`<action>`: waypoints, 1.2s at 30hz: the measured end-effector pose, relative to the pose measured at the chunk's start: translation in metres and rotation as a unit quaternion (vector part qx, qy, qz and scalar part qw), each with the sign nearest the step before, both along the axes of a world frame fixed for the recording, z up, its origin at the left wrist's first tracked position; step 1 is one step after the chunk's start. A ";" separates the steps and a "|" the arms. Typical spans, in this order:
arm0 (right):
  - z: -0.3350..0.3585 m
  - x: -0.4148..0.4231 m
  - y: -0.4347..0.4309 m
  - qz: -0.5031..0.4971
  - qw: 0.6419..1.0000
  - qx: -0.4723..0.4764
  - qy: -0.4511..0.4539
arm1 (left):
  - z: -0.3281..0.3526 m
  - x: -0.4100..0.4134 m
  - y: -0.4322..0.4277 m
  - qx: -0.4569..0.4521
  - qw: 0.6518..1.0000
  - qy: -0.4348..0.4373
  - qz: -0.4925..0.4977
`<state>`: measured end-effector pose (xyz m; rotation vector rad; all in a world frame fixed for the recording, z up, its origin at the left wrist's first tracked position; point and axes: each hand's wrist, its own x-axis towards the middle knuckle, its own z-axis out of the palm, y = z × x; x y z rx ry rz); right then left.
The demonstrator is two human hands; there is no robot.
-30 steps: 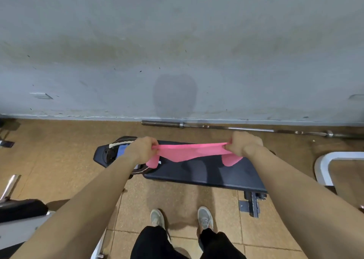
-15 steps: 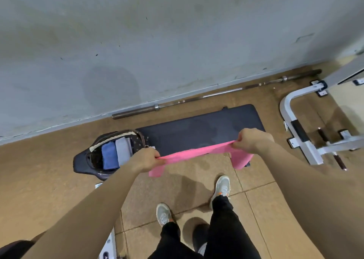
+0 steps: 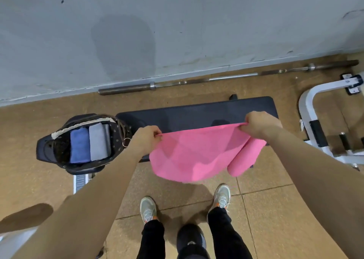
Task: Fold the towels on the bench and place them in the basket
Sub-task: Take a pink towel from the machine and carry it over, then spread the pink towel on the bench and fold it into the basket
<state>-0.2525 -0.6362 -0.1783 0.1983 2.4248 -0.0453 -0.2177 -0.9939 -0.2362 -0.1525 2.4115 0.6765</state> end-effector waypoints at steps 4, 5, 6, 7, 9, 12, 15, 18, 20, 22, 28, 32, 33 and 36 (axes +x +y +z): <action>-0.090 -0.048 0.008 0.019 0.999 0.003 0.039 | -0.082 -0.041 0.014 0.002 0.995 0.052 0.086; -0.112 -0.057 0.008 0.026 0.998 0.006 0.050 | -0.103 -0.049 0.017 -0.001 0.992 0.071 0.102; -0.134 -0.065 0.007 0.031 0.997 0.009 0.064 | -0.123 -0.056 0.019 -0.007 0.989 0.087 0.115; -0.154 -0.072 0.006 0.032 0.996 0.011 0.081 | -0.140 -0.063 0.021 -0.013 0.986 0.104 0.127; -0.190 -0.087 0.005 0.027 0.993 0.016 0.116 | -0.170 -0.078 0.022 -0.020 0.979 0.140 0.145; -0.232 -0.107 0.002 0.032 0.988 0.029 0.149 | -0.204 -0.101 0.018 -0.030 0.973 0.176 0.147; -0.258 -0.123 0.000 0.042 0.983 0.021 0.176 | -0.230 -0.120 0.012 -0.037 0.968 0.205 0.140; -0.275 -0.130 -0.002 0.037 0.980 0.025 0.195 | -0.247 -0.130 0.009 -0.055 0.966 0.221 0.118; -0.285 -0.129 -0.002 0.024 0.977 0.023 0.210 | -0.252 -0.131 0.009 -0.070 0.962 0.238 0.112; -0.294 -0.125 -0.003 0.010 0.973 0.004 0.233 | -0.254 -0.128 0.010 -0.096 0.954 0.261 0.108; -0.298 -0.091 -0.018 0.022 0.934 -0.001 0.356 | -0.257 -0.086 0.032 -0.100 0.919 0.374 0.068; -0.302 -0.046 -0.047 0.077 0.913 -0.052 0.398 | -0.270 -0.039 0.063 -0.125 0.940 0.314 -0.033; -0.303 -0.034 -0.055 0.096 0.917 -0.061 0.383 | -0.274 -0.030 0.065 -0.138 0.945 0.294 -0.048; -0.313 0.001 -0.083 0.150 0.936 -0.096 0.303 | -0.283 -0.014 0.051 -0.169 0.952 0.251 -0.048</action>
